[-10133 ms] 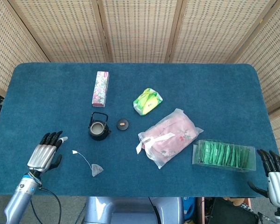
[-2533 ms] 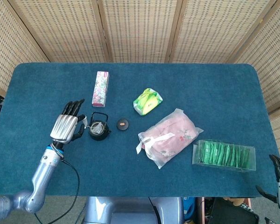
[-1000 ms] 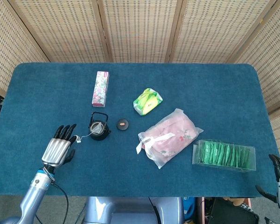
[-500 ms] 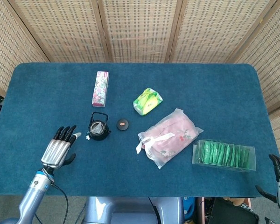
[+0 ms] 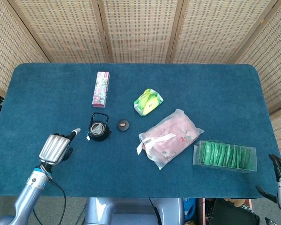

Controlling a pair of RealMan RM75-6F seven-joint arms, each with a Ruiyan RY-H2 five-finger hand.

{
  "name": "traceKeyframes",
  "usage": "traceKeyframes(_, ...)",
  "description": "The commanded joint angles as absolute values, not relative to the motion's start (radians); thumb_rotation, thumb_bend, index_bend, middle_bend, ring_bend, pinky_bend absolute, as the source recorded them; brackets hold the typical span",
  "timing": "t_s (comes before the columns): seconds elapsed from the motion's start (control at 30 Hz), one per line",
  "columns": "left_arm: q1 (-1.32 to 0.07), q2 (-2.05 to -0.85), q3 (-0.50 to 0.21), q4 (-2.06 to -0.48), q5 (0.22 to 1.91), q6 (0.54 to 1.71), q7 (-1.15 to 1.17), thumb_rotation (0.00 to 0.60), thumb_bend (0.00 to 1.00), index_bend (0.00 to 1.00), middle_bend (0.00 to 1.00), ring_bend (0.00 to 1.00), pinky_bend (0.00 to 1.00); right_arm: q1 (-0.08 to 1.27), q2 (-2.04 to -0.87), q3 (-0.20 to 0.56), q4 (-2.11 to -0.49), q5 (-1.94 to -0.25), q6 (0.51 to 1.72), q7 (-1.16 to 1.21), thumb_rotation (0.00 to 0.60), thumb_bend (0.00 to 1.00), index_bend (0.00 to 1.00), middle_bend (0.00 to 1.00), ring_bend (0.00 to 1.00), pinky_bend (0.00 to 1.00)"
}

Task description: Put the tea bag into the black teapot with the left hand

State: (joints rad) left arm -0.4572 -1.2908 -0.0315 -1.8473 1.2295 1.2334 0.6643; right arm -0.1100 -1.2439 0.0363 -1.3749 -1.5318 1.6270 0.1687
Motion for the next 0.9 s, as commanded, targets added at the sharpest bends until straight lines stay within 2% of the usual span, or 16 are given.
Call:
traceKeyframes(0.03, -0.473, -1.273, -0.037, -1.866, 1.205, 1.211, 0.694, 0.600, 0.60, 0.16, 0.75, 0.75, 0.67, -0.110, -1.243, 0.036, -1.376, -1.532, 1.627, 0.168, 0.600, 0.01, 0.12, 0.19, 0.08, 0.16)
traceKeyframes(0.3, -0.548, -1.226, -0.063, -1.932, 1.066, 1.108, 0.790, 0.600, 0.88, 0.06, 0.85, 0.82, 0.72, -0.110, -1.242, 0.035, -1.381, -1.532, 1.626, 0.164, 0.600, 0.01, 0.12, 0.19, 0.08, 0.16)
traceKeyframes(0.43, -0.600, -1.217, -0.075, -1.951, 0.964, 1.053, 0.831, 0.600, 0.97, 0.03, 0.86, 0.83, 0.72, -0.111, -1.241, 0.034, -1.381, -1.532, 1.626, 0.165, 0.600, 0.01, 0.12, 0.19, 0.08, 0.16)
traceKeyframes(0.57, -0.666, -1.231, -0.075, -1.946, 0.851, 0.993, 0.873, 0.600, 0.99, 0.01, 0.87, 0.84, 0.72, -0.112, -1.241, 0.034, -1.380, -1.528, 1.625, 0.168, 0.600, 0.01, 0.12, 0.19, 0.08, 0.16)
traceKeyframes(0.9, -0.752, -1.268, -0.063, -1.914, 0.722, 0.969, 0.890, 0.600, 0.99, 0.01, 0.88, 0.84, 0.72, -0.114, -1.242, 0.034, -1.374, -1.523, 1.623, 0.172, 0.600, 0.01, 0.12, 0.19, 0.08, 0.16)
